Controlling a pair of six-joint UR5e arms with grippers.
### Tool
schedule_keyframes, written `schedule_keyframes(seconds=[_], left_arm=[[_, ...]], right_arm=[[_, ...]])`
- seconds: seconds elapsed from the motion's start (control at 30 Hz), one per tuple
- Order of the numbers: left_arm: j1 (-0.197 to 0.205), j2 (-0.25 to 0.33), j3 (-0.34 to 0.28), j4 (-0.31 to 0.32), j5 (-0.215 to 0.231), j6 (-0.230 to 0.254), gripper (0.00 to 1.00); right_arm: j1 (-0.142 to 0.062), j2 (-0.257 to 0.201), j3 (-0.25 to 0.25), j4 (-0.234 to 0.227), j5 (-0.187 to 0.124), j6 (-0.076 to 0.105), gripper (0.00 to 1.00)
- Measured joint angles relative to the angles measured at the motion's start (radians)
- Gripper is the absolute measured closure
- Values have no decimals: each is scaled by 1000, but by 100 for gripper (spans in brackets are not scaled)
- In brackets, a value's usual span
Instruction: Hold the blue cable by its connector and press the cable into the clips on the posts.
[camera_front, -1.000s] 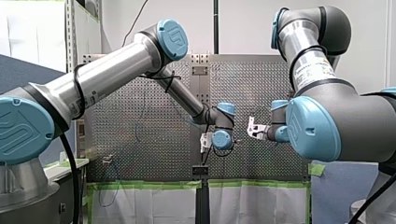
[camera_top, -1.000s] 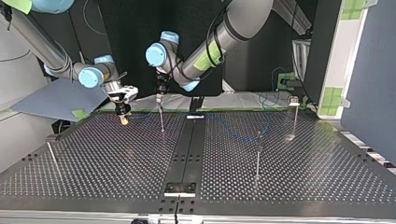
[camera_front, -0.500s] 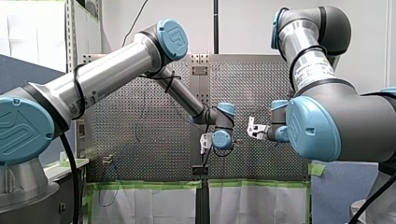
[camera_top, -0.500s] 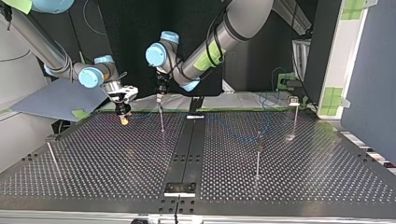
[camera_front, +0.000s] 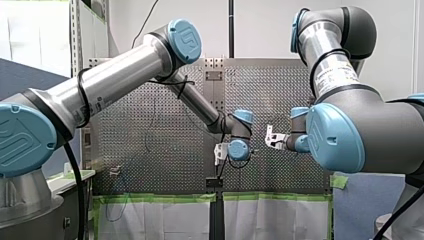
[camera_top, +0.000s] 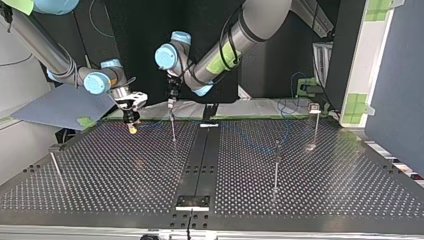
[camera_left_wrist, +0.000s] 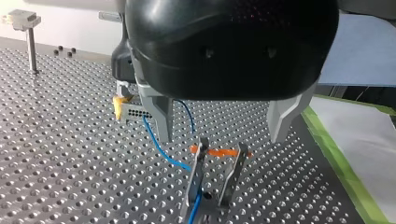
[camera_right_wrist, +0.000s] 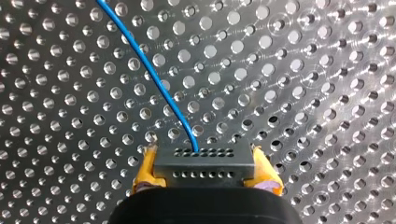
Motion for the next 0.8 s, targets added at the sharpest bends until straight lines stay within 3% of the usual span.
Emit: schedule_keyframes(seconds=[0.27, 0.57, 0.8], left_arm=[[-14, 60, -63, 60, -50, -37, 0], [-28, 141, -144, 141, -58, -116, 0], [-50, 209, -212, 209, -96, -184, 0]], right_arm=[[-6, 0, 0, 9, 0, -1, 100], [-9, 0, 1, 20, 0, 0, 100], [-10, 1, 1, 22, 1, 0, 100]])
